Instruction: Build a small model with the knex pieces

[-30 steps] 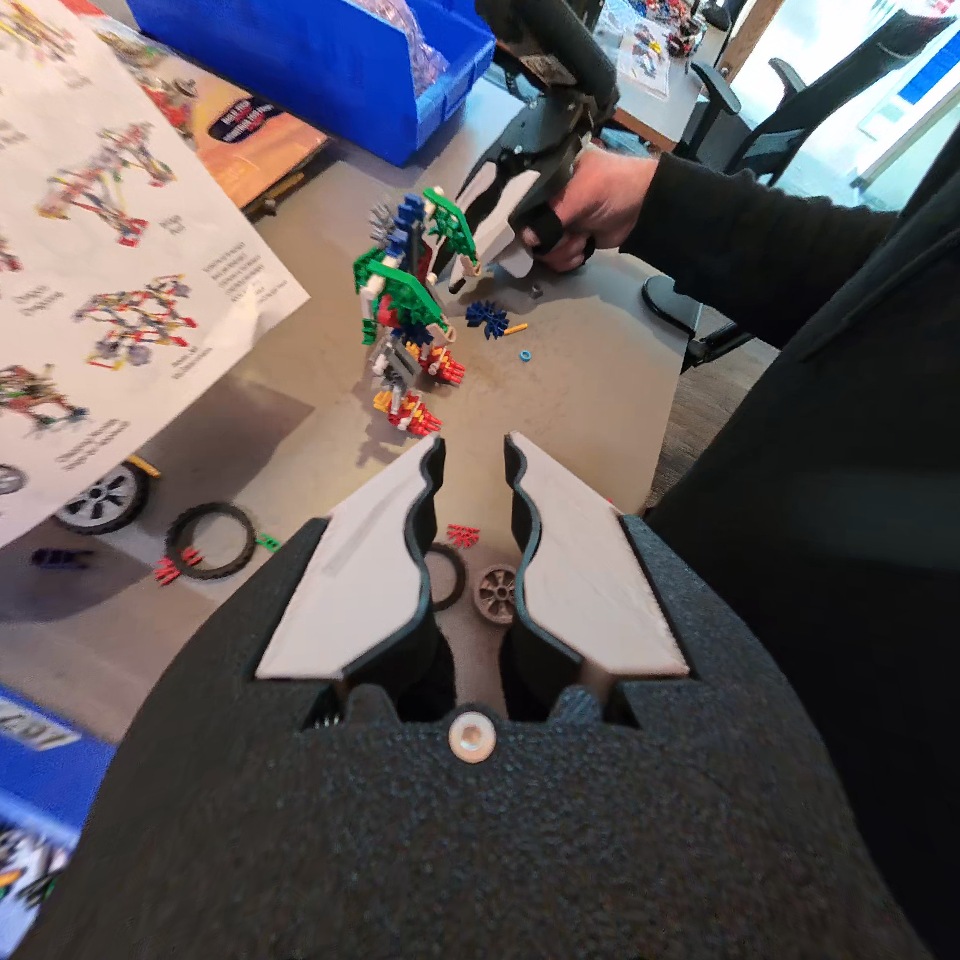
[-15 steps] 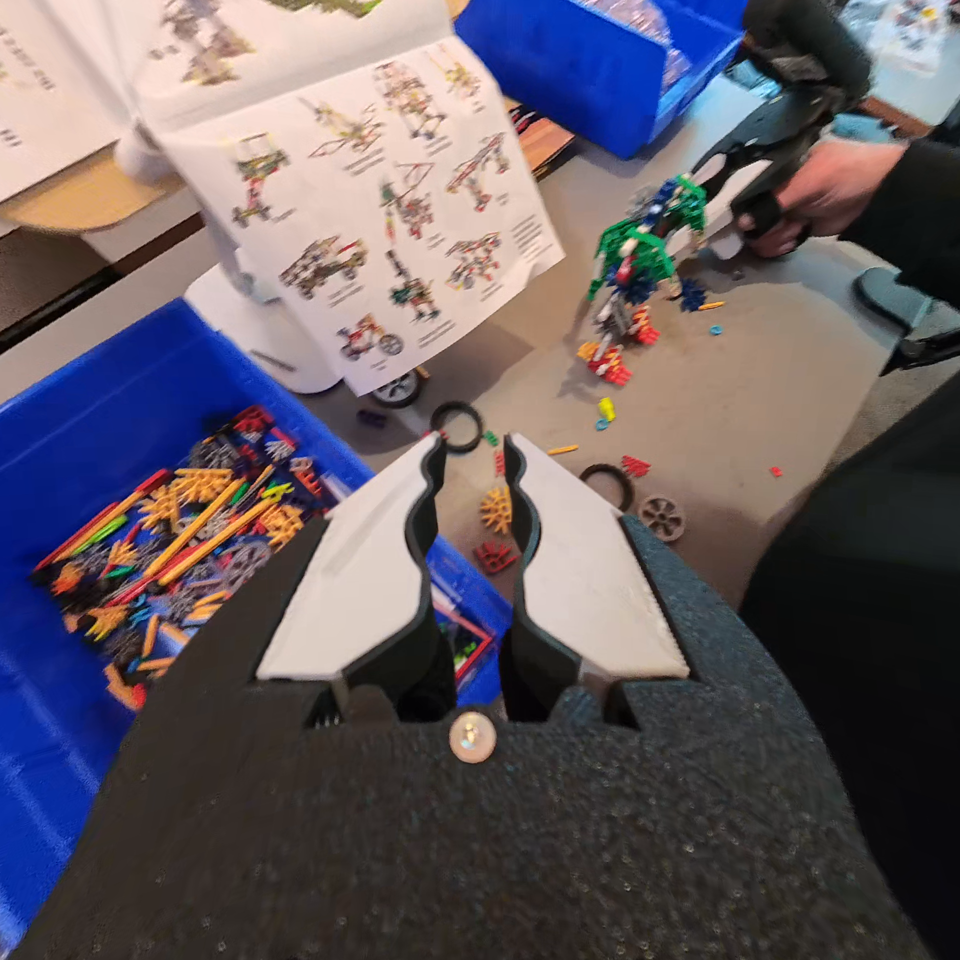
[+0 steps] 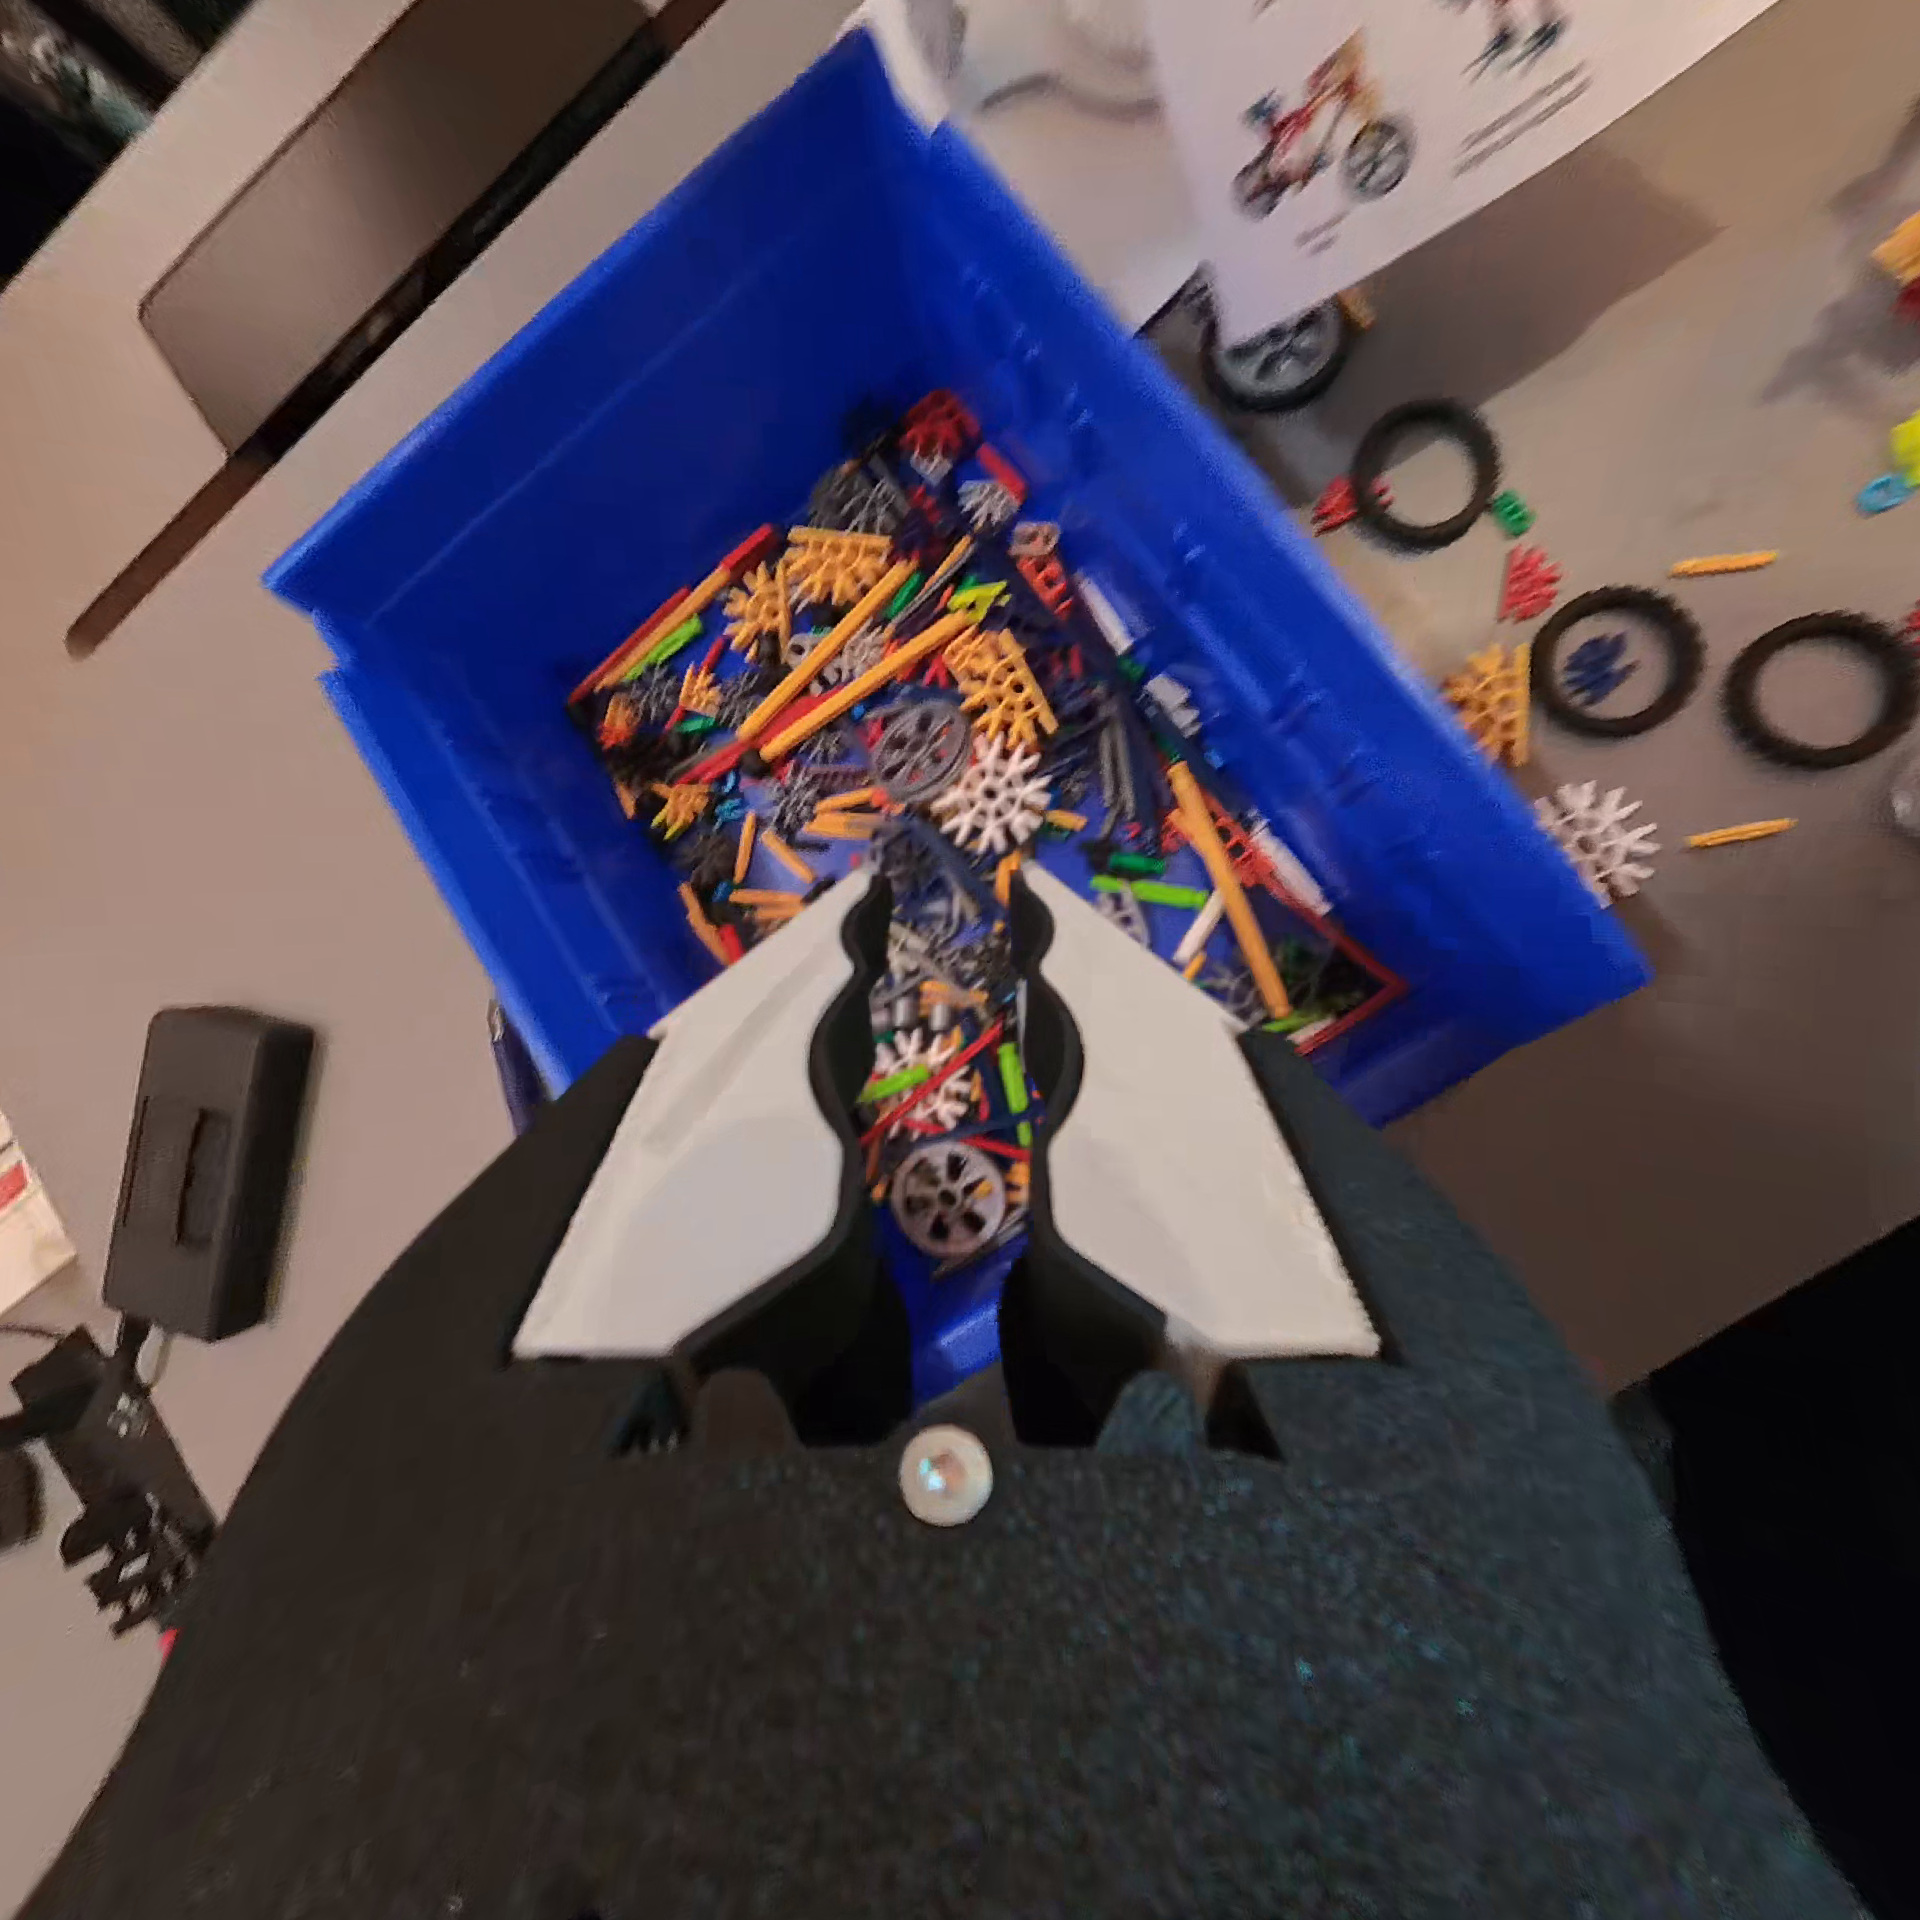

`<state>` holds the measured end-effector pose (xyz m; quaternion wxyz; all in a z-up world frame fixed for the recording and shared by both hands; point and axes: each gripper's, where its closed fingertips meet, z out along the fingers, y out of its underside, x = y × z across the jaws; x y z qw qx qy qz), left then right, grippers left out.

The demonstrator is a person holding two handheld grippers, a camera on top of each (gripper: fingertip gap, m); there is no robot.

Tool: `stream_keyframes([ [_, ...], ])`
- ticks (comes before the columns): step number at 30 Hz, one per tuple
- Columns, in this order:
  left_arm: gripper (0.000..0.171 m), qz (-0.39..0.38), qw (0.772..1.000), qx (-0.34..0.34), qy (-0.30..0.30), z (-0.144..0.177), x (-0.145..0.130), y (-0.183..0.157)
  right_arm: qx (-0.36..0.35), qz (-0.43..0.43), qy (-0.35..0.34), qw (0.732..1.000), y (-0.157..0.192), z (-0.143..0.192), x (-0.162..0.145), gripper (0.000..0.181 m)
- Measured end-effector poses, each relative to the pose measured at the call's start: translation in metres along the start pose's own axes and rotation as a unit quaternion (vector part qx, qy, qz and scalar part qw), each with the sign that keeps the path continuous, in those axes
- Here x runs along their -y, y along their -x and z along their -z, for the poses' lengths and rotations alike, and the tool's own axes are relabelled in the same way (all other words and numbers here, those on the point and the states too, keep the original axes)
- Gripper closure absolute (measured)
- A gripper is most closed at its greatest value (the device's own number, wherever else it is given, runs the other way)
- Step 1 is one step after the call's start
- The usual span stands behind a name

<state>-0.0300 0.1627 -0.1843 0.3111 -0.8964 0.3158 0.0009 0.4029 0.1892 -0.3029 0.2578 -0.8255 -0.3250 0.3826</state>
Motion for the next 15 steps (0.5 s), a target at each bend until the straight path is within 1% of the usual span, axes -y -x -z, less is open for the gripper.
stream_keyframes([
  [4,0.152,0.015,0.997,0.000,0.075,-0.003,-0.038,0.021,0.000,0.000,-0.001,1.000,0.000,0.000,0.000,0.151],
  [7,0.152,0.012,0.992,-0.017,0.126,-0.007,-0.064,0.025,0.001,-0.001,0.000,1.000,0.000,0.000,0.000,0.151],
  [9,0.152,0.017,0.986,-0.039,0.158,-0.010,-0.080,0.022,0.001,-0.002,0.001,1.000,0.000,0.000,0.000,0.151],
  [15,0.151,-0.007,0.974,-0.061,0.217,-0.026,-0.103,0.008,0.001,-0.004,0.003,1.000,-0.001,0.000,0.000,0.151],
])
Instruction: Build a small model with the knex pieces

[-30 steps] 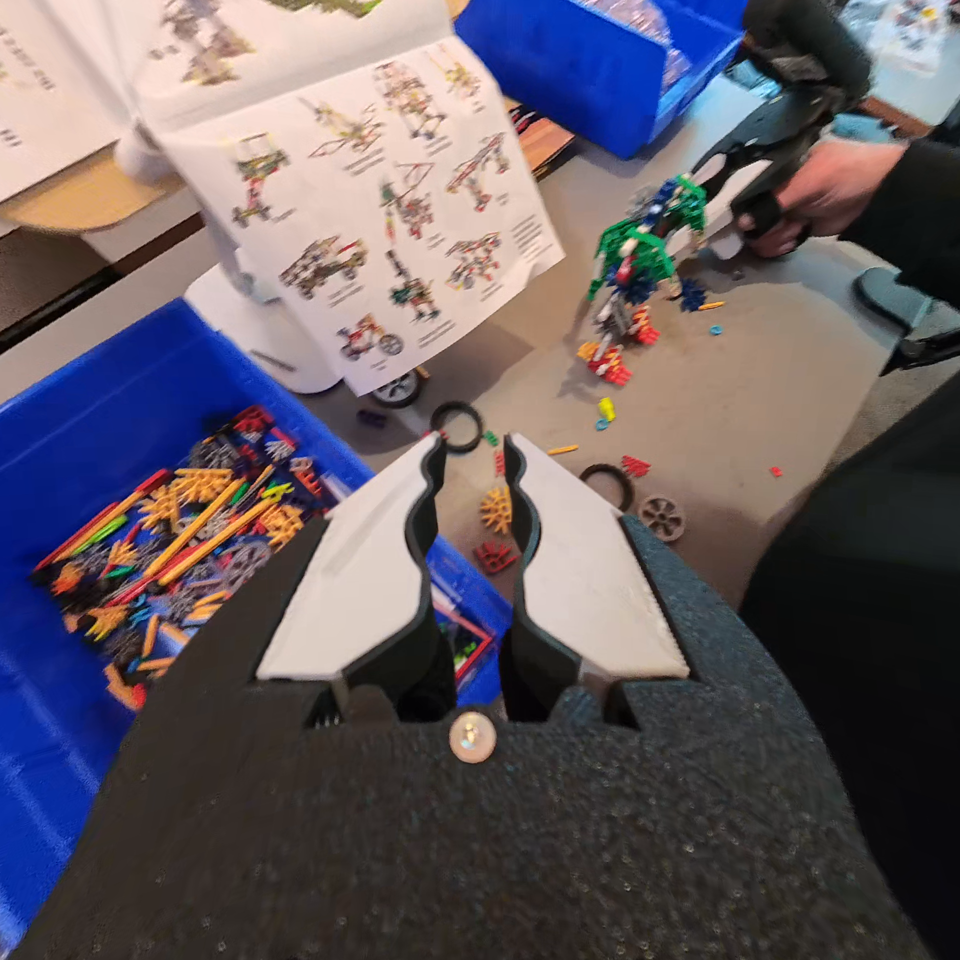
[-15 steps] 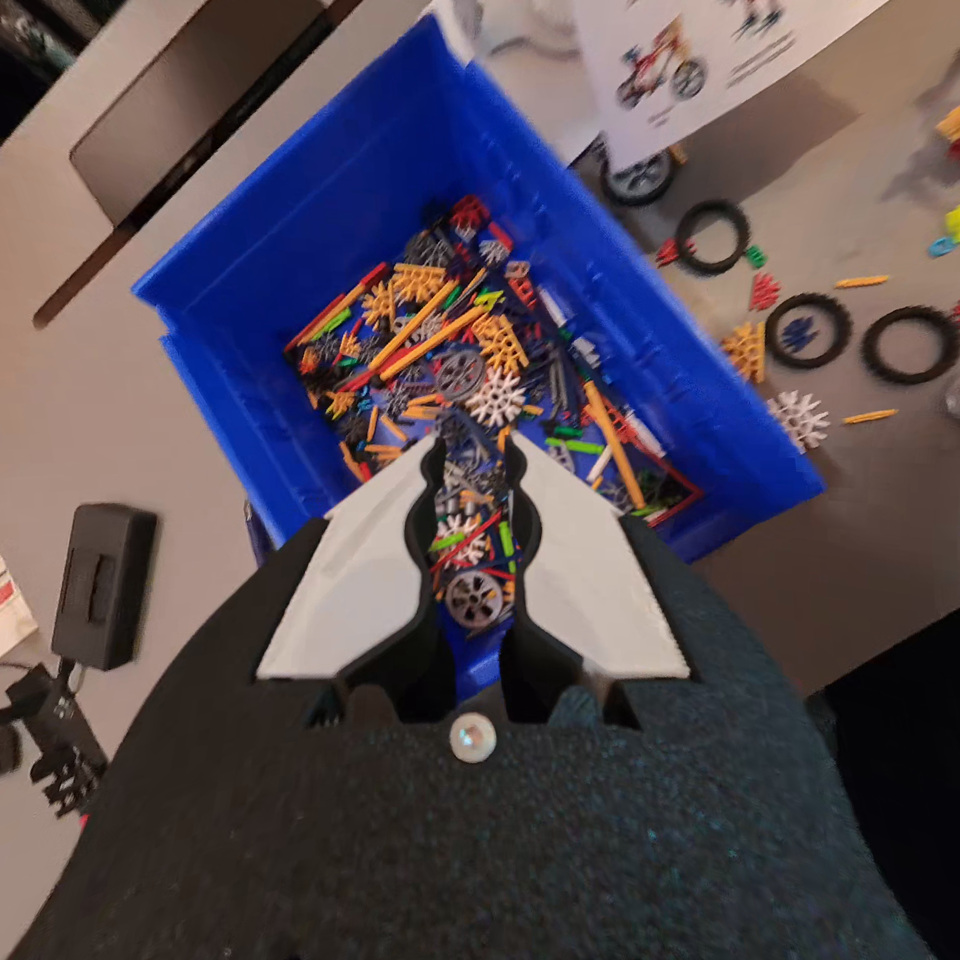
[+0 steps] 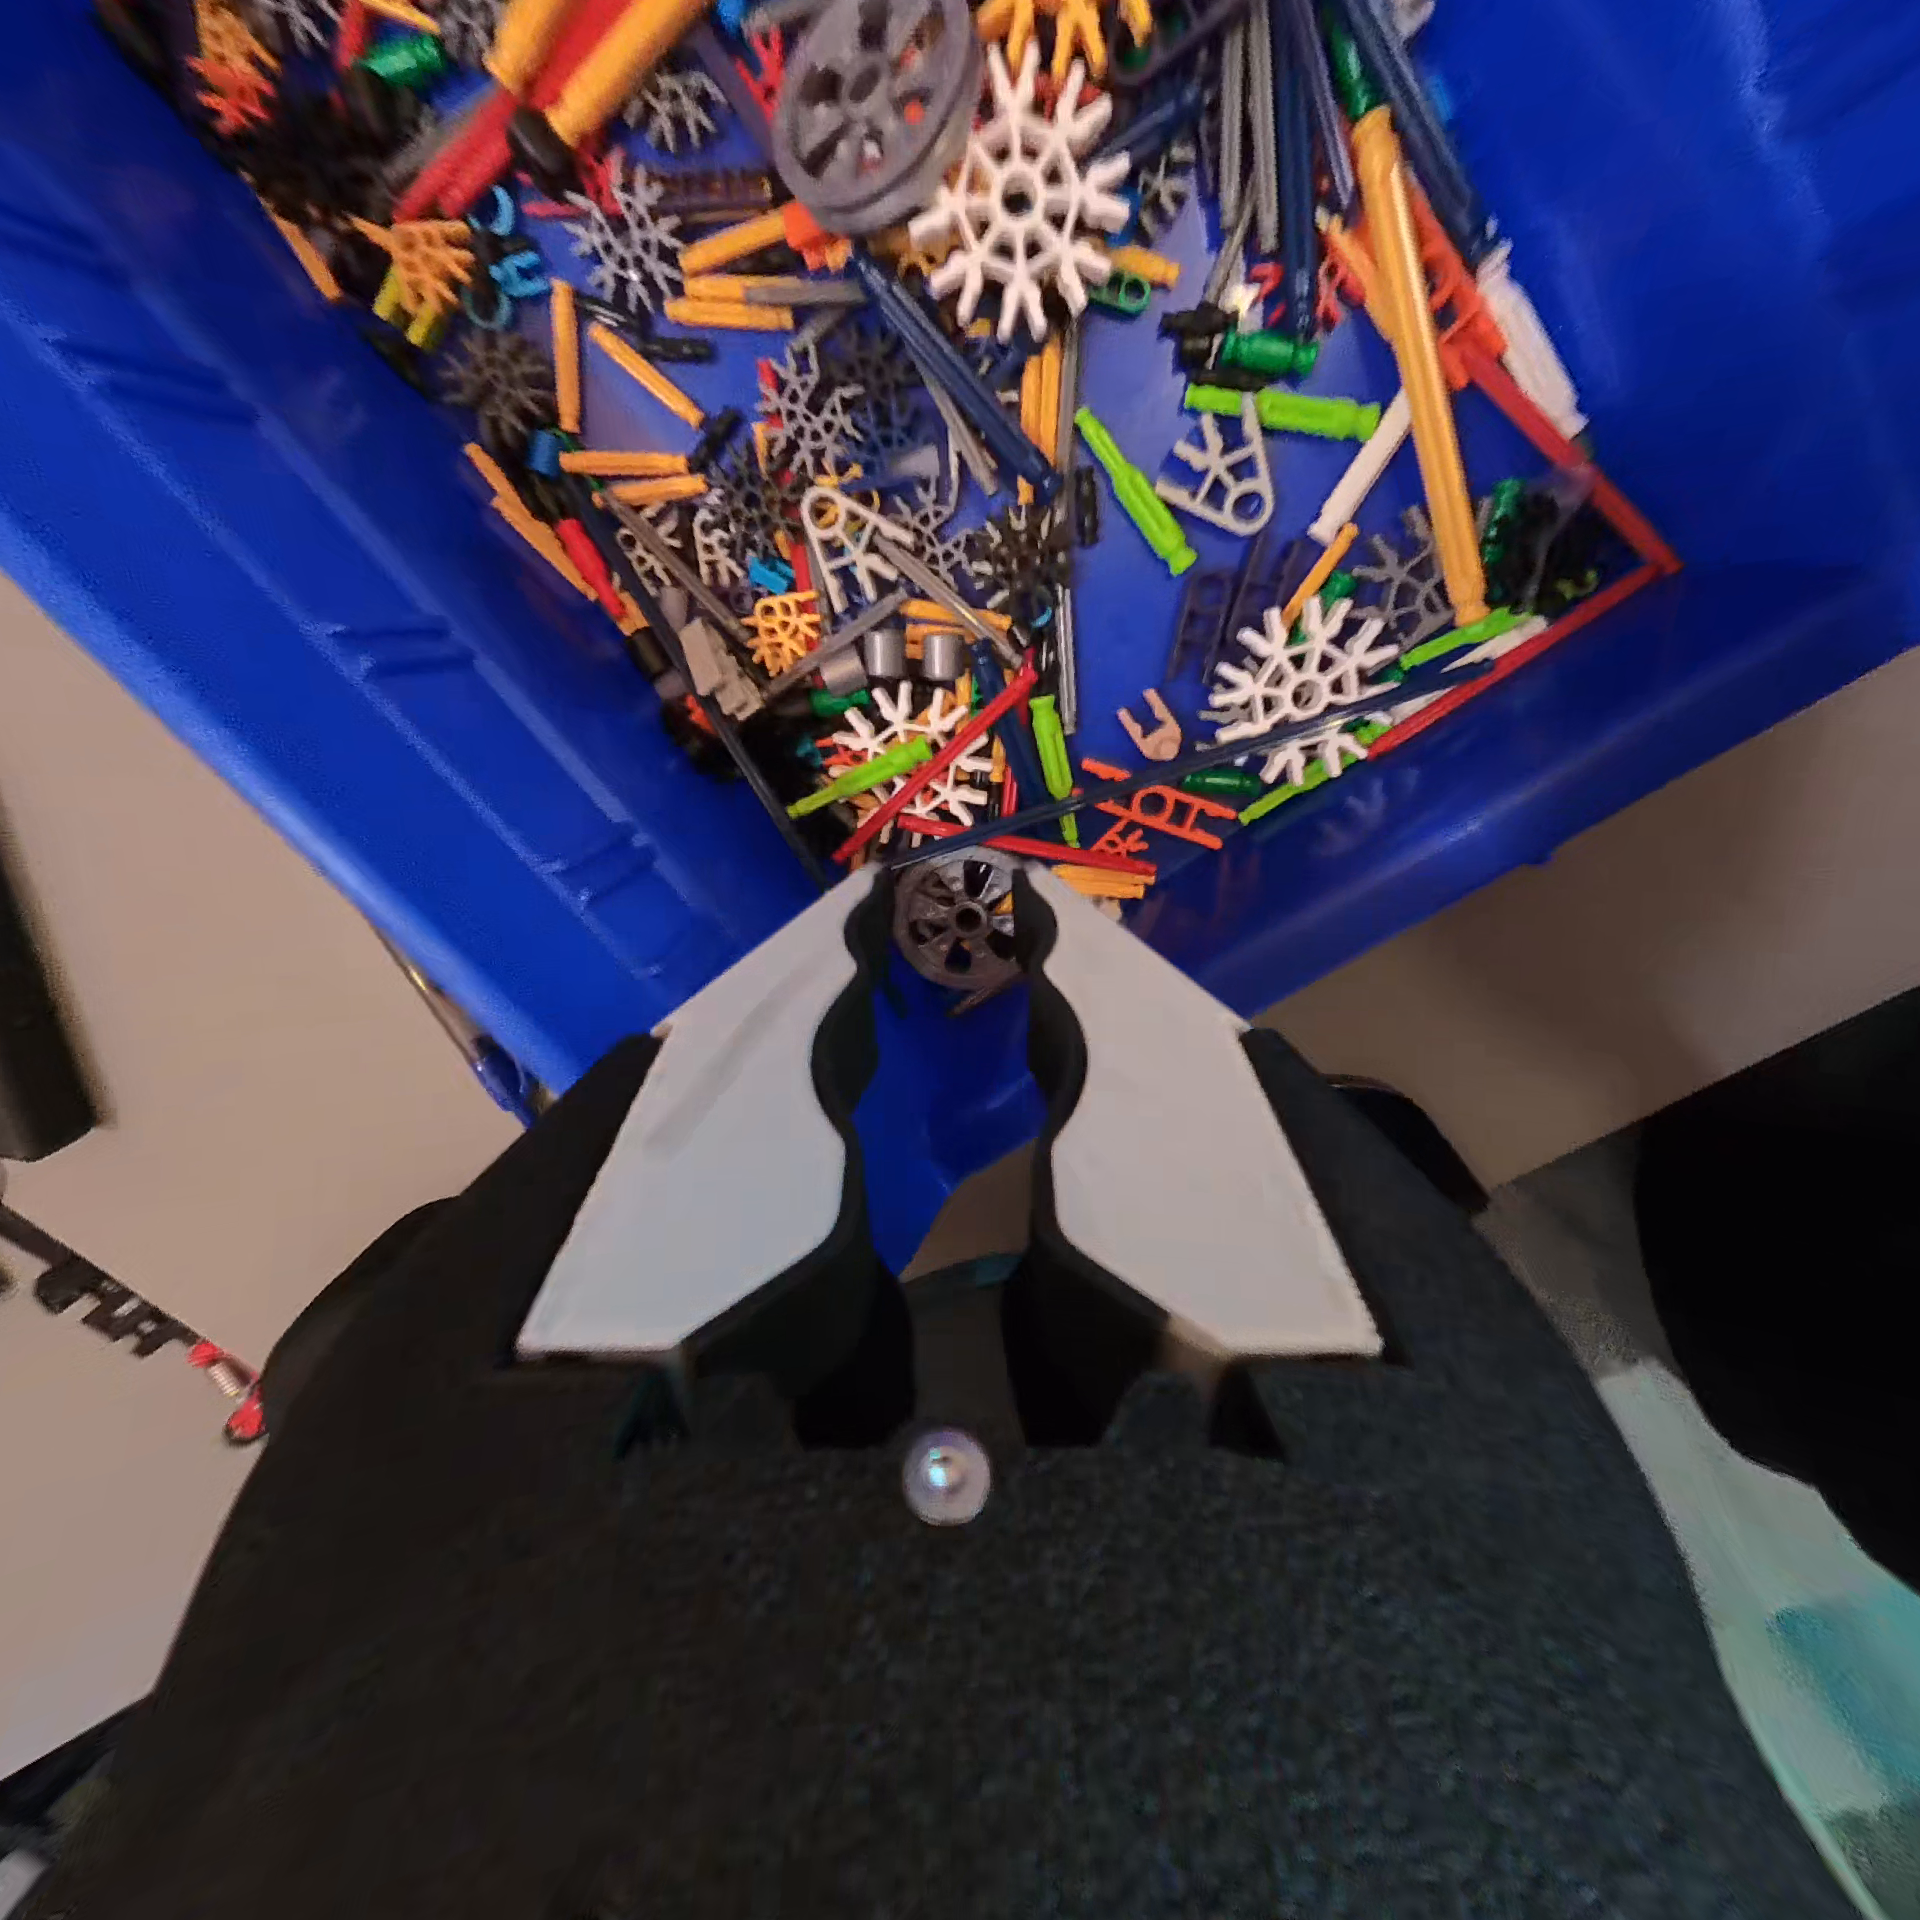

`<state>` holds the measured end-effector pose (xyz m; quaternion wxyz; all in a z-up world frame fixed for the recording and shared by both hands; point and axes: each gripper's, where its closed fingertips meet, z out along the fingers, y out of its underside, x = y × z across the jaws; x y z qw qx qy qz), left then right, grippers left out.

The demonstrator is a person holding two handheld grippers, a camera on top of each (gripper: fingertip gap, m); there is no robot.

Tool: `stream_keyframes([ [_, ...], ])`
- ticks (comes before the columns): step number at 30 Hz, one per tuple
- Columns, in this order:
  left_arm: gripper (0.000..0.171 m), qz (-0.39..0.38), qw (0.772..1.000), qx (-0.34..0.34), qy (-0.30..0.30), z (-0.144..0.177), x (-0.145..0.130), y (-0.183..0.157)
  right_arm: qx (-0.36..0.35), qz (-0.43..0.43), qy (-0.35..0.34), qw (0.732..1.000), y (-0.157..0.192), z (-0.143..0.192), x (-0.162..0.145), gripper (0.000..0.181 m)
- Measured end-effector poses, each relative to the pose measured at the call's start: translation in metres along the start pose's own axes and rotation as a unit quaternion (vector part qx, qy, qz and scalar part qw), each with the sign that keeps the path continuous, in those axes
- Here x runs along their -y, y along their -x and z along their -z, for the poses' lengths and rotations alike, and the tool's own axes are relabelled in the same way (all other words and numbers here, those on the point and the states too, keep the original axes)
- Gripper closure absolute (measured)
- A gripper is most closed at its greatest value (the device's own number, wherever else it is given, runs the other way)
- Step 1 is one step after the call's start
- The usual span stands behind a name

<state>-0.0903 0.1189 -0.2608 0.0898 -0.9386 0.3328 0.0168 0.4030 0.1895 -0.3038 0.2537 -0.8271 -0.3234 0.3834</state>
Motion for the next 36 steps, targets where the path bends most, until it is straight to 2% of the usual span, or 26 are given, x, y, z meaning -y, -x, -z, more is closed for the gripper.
stream_keyframes([
  [8,0.144,-0.030,0.995,0.020,0.091,-0.028,-0.014,0.003,-0.003,0.001,0.000,1.000,-0.001,0.000,0.000,0.152],
  [12,0.145,-0.017,0.995,-0.009,0.100,-0.033,-0.013,-0.009,-0.004,0.000,0.000,1.000,-0.001,0.000,0.000,0.152],
  [18,0.144,-0.024,0.993,0.002,0.116,-0.039,-0.011,-0.013,-0.003,-0.002,0.000,1.000,-0.001,0.000,0.000,0.153],
  [21,0.147,-0.021,0.994,0.006,0.107,-0.039,-0.007,-0.012,-0.003,-0.002,0.000,1.000,-0.001,0.000,0.000,0.153],
  [23,0.159,-0.021,0.995,0.006,0.095,-0.039,-0.003,-0.013,-0.003,-0.003,0.000,1.000,-0.001,0.000,0.000,0.153],
  [26,0.165,-0.026,0.996,0.005,0.086,-0.040,0.001,-0.016,-0.002,-0.003,0.000,1.000,-0.001,0.000,0.000,0.153],
  [29,0.170,-0.020,0.997,-0.054,0.048,-0.036,0.015,-0.033,-0.002,-0.003,0.000,1.000,-0.001,0.000,0.000,0.153],
  [33,0.160,-0.021,0.999,-0.038,-0.015,-0.020,0.049,-0.016,-0.003,-0.003,0.000,1.000,-0.001,0.000,0.000,0.153],
  [36,0.157,-0.041,0.996,0.030,-0.070,-0.010,0.089,0.017,-0.003,-0.001,0.000,1.000,-0.001,0.000,0.000,0.153],
])
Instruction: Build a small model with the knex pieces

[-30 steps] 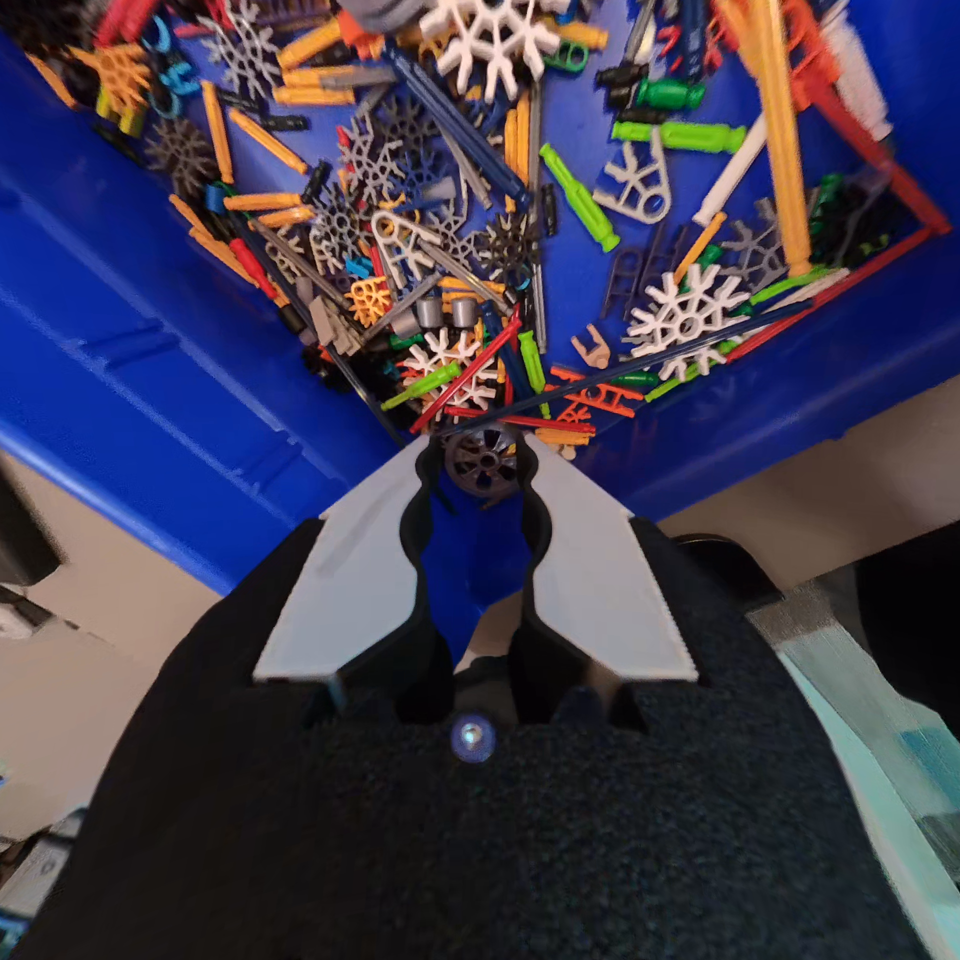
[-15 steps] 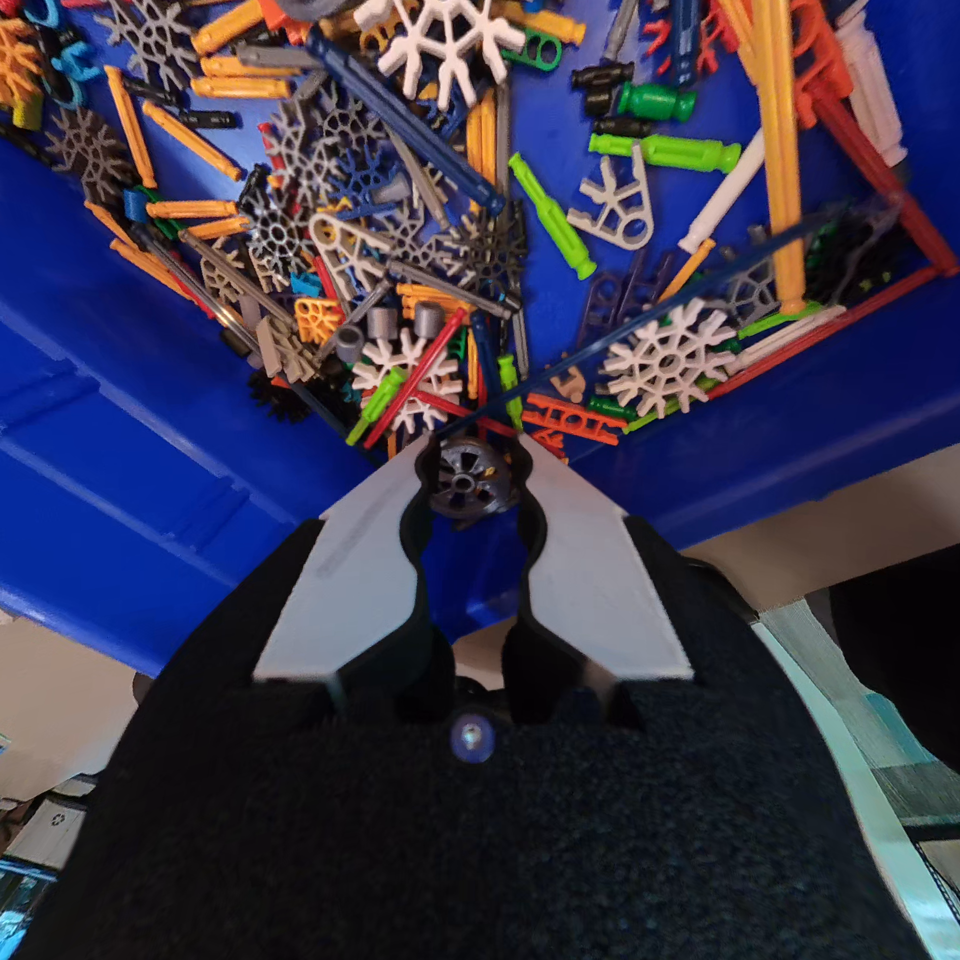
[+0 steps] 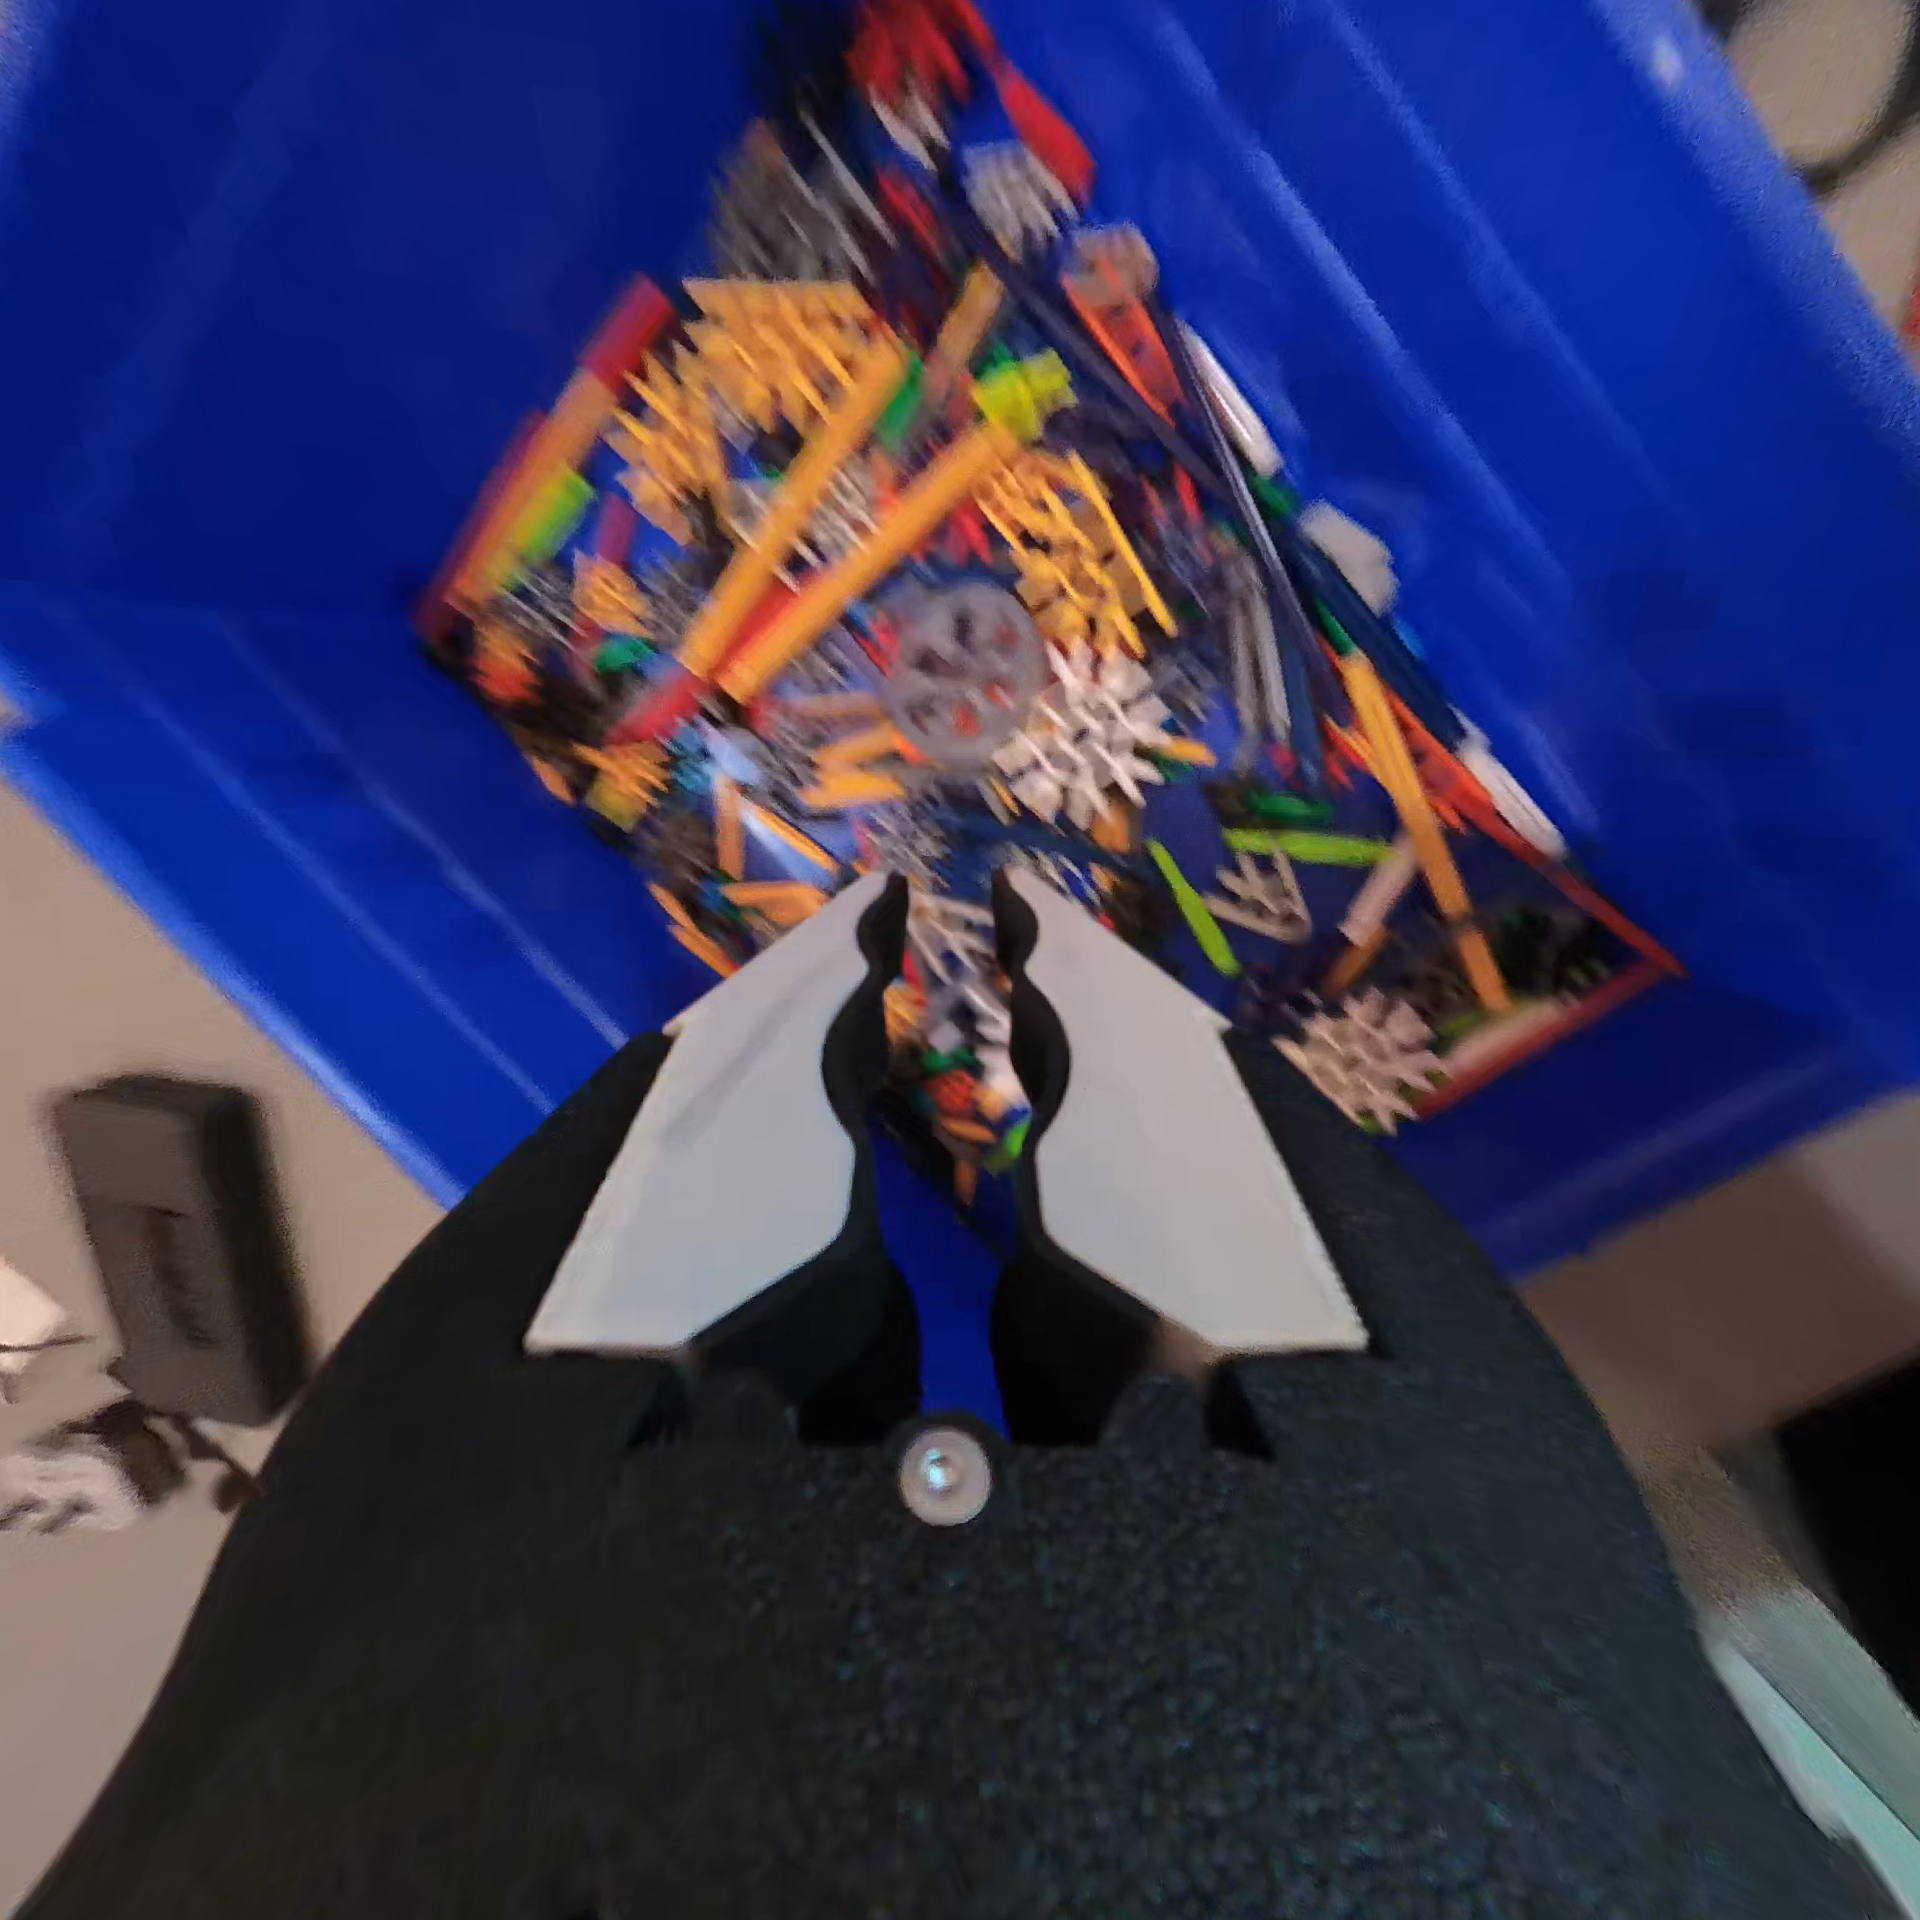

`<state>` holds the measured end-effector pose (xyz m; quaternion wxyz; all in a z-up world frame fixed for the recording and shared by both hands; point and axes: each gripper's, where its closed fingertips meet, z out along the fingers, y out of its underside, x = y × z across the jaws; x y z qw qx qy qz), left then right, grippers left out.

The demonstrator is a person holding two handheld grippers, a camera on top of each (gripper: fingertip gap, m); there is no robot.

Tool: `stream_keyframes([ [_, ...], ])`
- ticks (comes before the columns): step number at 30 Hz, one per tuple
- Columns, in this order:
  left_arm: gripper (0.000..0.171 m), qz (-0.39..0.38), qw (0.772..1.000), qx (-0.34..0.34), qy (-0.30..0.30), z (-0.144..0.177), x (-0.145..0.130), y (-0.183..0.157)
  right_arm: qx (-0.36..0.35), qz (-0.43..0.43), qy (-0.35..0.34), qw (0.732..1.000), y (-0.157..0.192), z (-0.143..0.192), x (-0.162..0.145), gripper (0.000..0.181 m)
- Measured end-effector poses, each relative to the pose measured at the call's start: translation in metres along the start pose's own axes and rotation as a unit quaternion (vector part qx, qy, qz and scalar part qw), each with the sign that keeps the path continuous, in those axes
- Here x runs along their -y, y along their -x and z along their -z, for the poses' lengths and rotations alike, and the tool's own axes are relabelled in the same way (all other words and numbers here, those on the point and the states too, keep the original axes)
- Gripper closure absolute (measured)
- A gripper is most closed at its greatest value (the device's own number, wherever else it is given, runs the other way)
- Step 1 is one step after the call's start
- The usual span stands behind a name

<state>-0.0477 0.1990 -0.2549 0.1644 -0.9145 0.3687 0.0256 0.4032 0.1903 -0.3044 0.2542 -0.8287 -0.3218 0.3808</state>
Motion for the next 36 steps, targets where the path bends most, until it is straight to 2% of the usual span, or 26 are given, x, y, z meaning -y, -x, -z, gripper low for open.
stream_keyframes([
  [4,0.156,-0.050,0.997,0.045,-0.047,-0.014,0.044,0.031,0.000,0.001,0.000,1.000,0.000,0.000,0.000,0.153],
  [6,0.153,-0.074,0.995,0.052,-0.040,-0.027,0.057,0.039,-0.001,0.002,-0.001,1.000,0.000,0.000,0.000,0.152],
  [9,0.151,-0.085,0.996,0.027,-0.014,-0.037,0.062,0.039,-0.001,0.003,-0.004,1.000,0.000,0.001,0.001,0.152],
  [11,0.149,-0.067,0.996,-0.055,0.027,-0.036,0.049,0.017,-0.001,0.004,-0.006,1.000,0.001,0.001,0.001,0.152],
  [14,0.149,-0.067,0.991,-0.073,0.086,-0.047,0.023,0.011,0.000,0.004,-0.008,1.000,0.001,0.002,0.001,0.152],
  [15,0.159,-0.057,0.990,-0.098,0.081,-0.048,0.022,0.003,0.001,0.004,-0.008,1.000,0.001,0.002,0.002,0.152],
  [16,0.146,-0.047,0.990,-0.114,0.067,-0.047,0.025,-0.003,0.001,0.004,-0.009,1.000,0.001,0.002,0.002,0.153],
  [23,0.148,-0.038,0.984,-0.166,0.060,-0.040,0.013,-0.040,0.003,0.001,-0.005,1.000,0.001,0.001,0.001,0.152],
  [26,0.148,-0.045,0.977,-0.187,0.088,-0.035,-0.005,-0.059,0.003,0.000,-0.004,1.000,0.000,0.001,0.001,0.152],
  [30,0.146,-0.040,0.981,-0.167,0.094,-0.025,-0.019,-0.058,0.002,-0.001,-0.003,1.000,0.000,0.001,0.001,0.152],
  [36,0.147,-0.013,0.990,-0.113,0.079,-0.005,-0.026,-0.029,0.002,-0.002,-0.002,1.000,0.000,0.001,0.000,0.152],
])
